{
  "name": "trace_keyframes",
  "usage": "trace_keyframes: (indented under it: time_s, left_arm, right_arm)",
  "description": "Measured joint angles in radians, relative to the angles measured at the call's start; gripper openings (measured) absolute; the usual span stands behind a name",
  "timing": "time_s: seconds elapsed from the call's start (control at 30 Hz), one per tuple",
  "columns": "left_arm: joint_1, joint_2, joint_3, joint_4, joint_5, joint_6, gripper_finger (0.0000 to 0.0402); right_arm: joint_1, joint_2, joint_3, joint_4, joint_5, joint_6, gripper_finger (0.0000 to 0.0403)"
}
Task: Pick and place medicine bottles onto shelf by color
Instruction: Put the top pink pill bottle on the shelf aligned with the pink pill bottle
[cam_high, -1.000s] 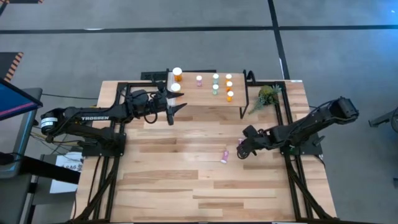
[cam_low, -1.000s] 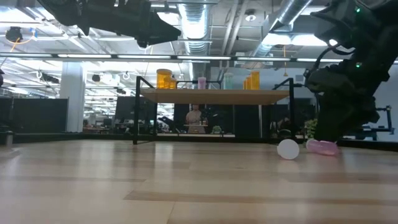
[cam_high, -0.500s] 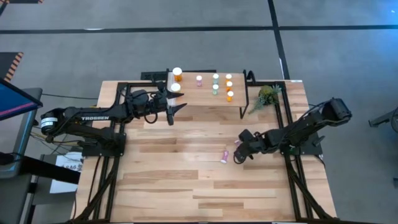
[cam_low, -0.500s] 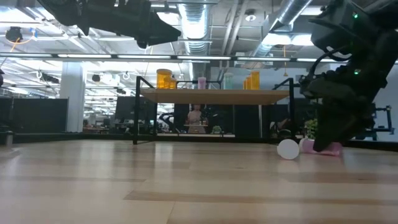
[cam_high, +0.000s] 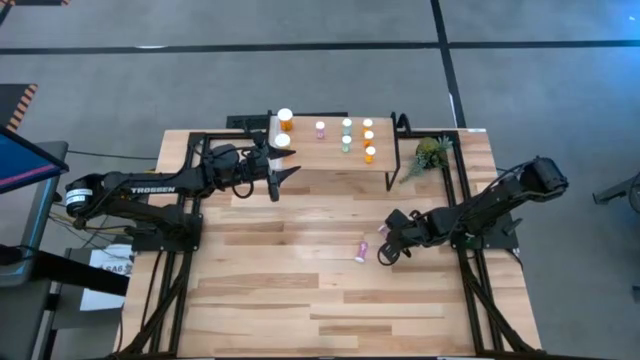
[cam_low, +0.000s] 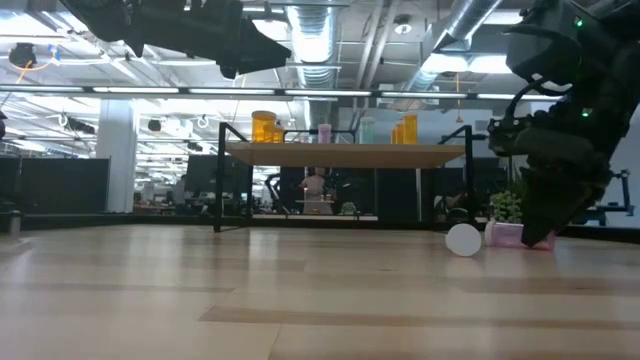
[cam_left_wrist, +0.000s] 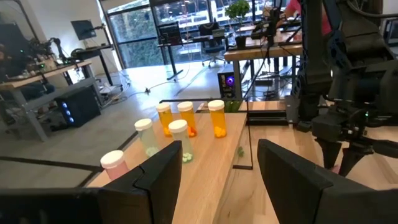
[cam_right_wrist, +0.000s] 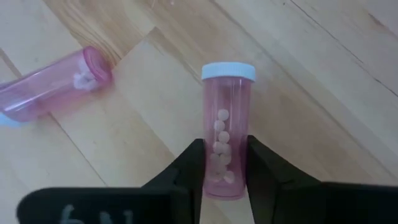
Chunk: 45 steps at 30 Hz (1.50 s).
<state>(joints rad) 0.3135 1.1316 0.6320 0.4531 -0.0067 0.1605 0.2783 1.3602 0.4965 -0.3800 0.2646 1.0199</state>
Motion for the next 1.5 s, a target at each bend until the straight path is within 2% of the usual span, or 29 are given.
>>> trace_keyframes:
  time_s: [0.1, 0.27, 0.43, 0.7, 1.03, 1.17, 1.3, 1.37, 1.5]
  left_arm:
    - [0.000, 0.000, 0.000, 0.000, 0.016, -0.009, 0.0198]
    - [0.000, 0.000, 0.000, 0.030, 0.111, -0.048, 0.0198]
    - [-0.006, 0.000, 0.000, 0.058, 0.172, -0.071, 0.0198]
    - [-0.054, 0.000, 0.000, 0.100, 0.235, -0.050, 0.0198]
    - [-0.081, 0.024, 0.000, 0.174, 0.236, -0.032, 0.0198]
    - [-0.081, 0.097, 0.019, 0.240, 0.267, -0.083, 0.0198]
    - [-0.081, 0.176, 0.143, 0.099, 0.310, -0.113, 0.0204]
    - [-0.086, 0.216, 0.242, -0.058, 0.307, -0.091, 0.0212]
    - [-0.099, 0.301, 0.481, -0.404, 0.219, 0.006, 0.0231]
  right_arm:
    - [0.002, -0.004, -0.001, 0.004, 0.000, -0.008, 0.0104]
    - [0.003, -0.045, -0.007, 0.052, -0.012, -0.065, 0.0116]
    - [-0.006, -0.132, -0.004, 0.181, 0.046, -0.196, 0.0116]
    - [-0.022, -0.223, -0.004, 0.509, 0.175, -0.517, 0.0116]
    - [-0.074, -0.227, -0.003, 0.961, 0.183, -0.899, 0.0118]
    - [-0.104, -0.227, -0.002, 1.033, 0.183, -0.982, 0.0118]
    - [-0.141, -0.227, -0.002, 1.027, 0.183, -1.019, 0.0118]
    - [-0.151, -0.216, -0.002, 1.034, 0.183, -1.042, 0.0118]
    - [-0.157, -0.202, -0.001, 1.039, 0.182, -1.079, 0.0118]
